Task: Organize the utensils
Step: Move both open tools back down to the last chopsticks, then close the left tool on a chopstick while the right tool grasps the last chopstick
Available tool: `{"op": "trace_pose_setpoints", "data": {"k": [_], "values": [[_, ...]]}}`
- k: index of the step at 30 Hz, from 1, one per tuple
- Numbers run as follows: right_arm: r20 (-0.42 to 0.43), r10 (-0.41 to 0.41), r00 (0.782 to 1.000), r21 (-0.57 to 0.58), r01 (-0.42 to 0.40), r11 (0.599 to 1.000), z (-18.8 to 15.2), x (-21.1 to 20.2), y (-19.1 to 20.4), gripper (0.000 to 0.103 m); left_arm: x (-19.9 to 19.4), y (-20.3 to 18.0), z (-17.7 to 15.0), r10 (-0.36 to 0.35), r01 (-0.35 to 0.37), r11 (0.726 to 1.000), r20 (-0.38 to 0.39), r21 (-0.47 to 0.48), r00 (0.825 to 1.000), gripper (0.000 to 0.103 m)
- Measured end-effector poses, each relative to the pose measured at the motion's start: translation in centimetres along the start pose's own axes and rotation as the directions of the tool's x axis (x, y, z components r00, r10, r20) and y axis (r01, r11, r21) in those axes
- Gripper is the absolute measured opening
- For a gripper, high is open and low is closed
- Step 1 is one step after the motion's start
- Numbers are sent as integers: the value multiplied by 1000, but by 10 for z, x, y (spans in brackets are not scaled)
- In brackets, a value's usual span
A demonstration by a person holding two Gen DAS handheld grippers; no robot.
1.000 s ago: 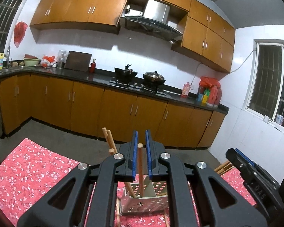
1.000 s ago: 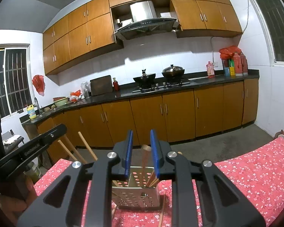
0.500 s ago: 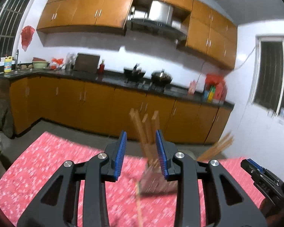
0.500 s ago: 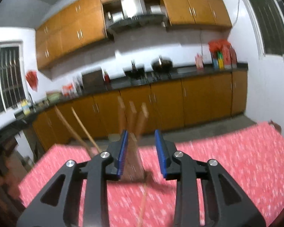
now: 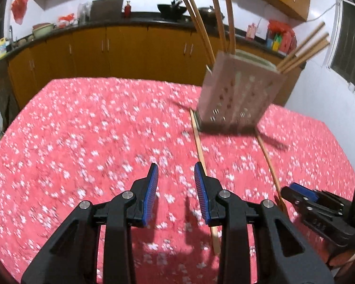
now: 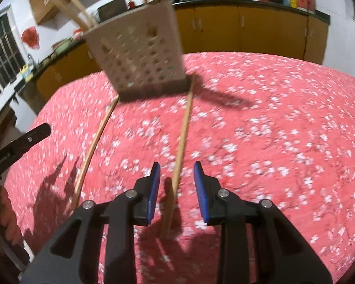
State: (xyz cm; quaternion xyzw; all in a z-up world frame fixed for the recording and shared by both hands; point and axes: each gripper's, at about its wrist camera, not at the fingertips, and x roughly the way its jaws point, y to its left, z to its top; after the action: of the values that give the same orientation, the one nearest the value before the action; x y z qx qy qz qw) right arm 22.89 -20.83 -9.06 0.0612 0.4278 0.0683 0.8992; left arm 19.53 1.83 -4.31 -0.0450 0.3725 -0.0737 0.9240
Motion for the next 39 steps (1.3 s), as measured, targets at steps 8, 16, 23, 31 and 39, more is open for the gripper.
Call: {"op": "trace_pose_setpoints", "data": {"k": [8,16,23,31,39], "values": [[-1,-68,998,-4,68,998,-1,6,-6,9,14,-8,-12,-37,37,999,-47,11,998,32],[10,-142,990,110,141,984,2,-4,-49,8,31,-23,-22,-49,53,998,-93,41,994,32],[14,-150,989,125,147,981,0,-6,-60,8,48,-32,-28,-23,31,998,-126,63,992,32],[16,-140,990,101,138,985,0,-4,-53,8,55,-39,-30,30,-20,995,-113,94,993,8],[19,-119,993,67,117,991,4,2,-44,8,58,1,-20,104,-99,994,-111,47,988,8]]}}
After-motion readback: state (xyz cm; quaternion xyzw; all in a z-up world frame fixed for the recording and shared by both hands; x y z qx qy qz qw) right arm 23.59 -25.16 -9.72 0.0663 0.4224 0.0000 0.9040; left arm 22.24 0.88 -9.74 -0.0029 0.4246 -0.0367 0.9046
